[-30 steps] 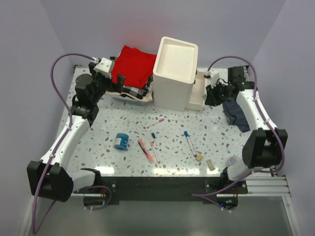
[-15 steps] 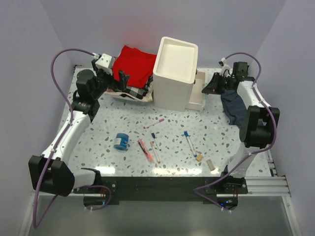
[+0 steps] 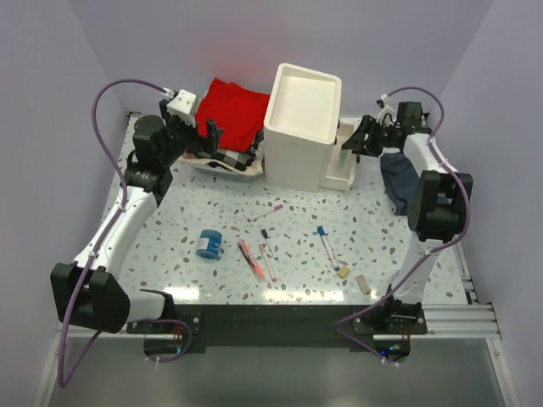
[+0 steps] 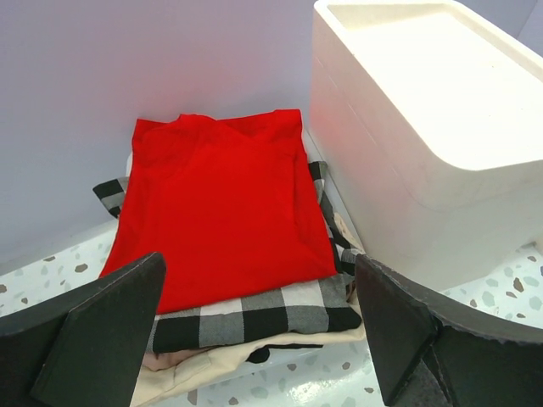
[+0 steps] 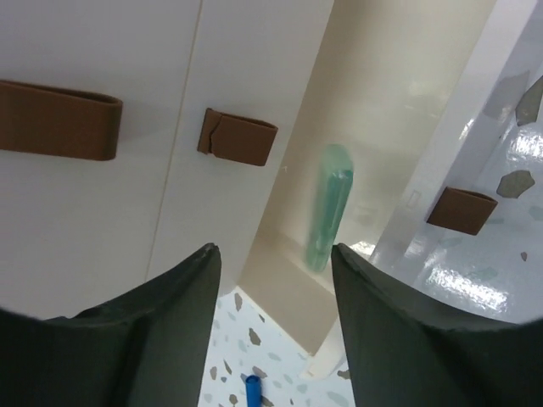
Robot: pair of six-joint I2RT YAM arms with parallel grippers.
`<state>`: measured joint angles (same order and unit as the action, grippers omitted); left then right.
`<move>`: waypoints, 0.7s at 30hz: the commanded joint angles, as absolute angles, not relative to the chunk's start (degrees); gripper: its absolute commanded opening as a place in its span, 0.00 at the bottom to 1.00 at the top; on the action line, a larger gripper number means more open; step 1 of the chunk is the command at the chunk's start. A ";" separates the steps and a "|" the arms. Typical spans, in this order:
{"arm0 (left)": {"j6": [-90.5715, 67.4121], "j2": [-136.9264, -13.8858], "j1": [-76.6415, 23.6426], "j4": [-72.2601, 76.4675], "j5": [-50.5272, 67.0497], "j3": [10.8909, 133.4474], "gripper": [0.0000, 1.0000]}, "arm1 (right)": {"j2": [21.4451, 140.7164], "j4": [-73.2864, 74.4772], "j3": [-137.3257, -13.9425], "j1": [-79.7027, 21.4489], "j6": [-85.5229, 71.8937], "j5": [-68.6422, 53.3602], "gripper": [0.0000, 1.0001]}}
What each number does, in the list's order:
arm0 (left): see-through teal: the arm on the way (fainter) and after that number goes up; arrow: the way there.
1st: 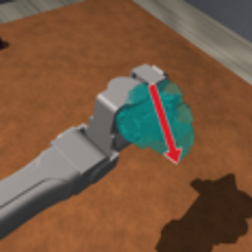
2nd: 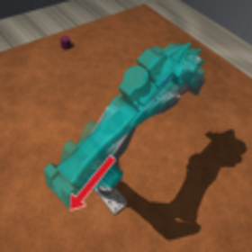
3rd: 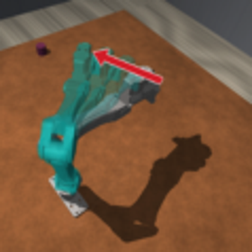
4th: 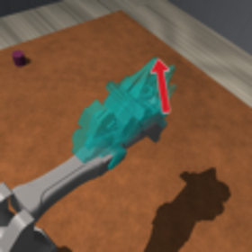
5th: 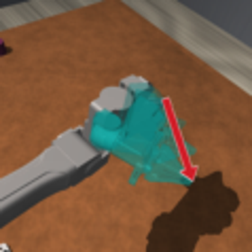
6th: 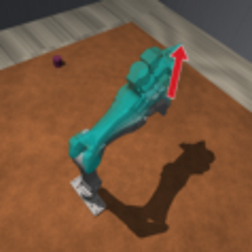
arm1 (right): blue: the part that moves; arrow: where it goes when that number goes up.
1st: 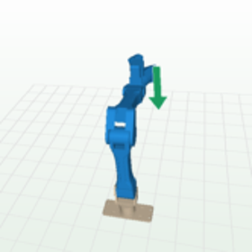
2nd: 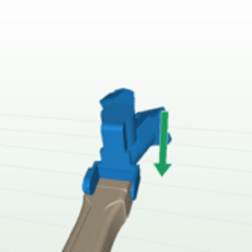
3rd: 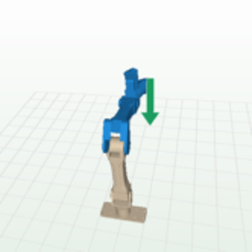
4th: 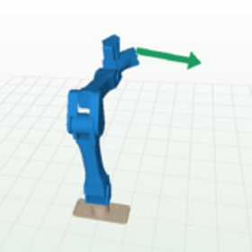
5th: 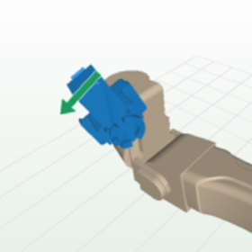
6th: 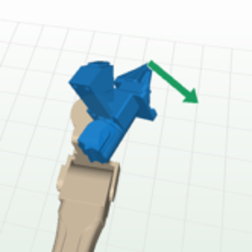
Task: Sort the stationery into containers
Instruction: Place the stationery in the drawer, then pick up the stationery from the corner of the board.
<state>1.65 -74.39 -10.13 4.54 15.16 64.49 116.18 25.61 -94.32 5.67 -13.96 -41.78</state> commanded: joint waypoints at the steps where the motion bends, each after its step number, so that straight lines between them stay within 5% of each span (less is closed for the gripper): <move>1: 3.51 -73.57 -9.76 5.27 14.50 66.53 0.98 | 112.59 25.40 -96.86 5.36 -14.15 -42.63 0.62; 8: 4.92 -70.23 -9.76 5.80 13.36 64.70 0.98 | 99.43 38.73 -90.90 5.02 -0.39 -35.88 0.57; 14: 8.60 -66.45 -9.76 9.49 8.97 59.16 0.99 | 79.33 49.73 -70.78 -6.30 13.96 -6.73 0.56; 21: 10.28 -63.81 -9.76 11.86 8.09 55.29 0.99 | 71.37 53.97 -61.88 -12.13 10.63 -1.85 0.53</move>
<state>8.21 -65.56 -10.13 7.75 9.61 56.86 70.96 50.59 -62.54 -11.88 9.80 -9.85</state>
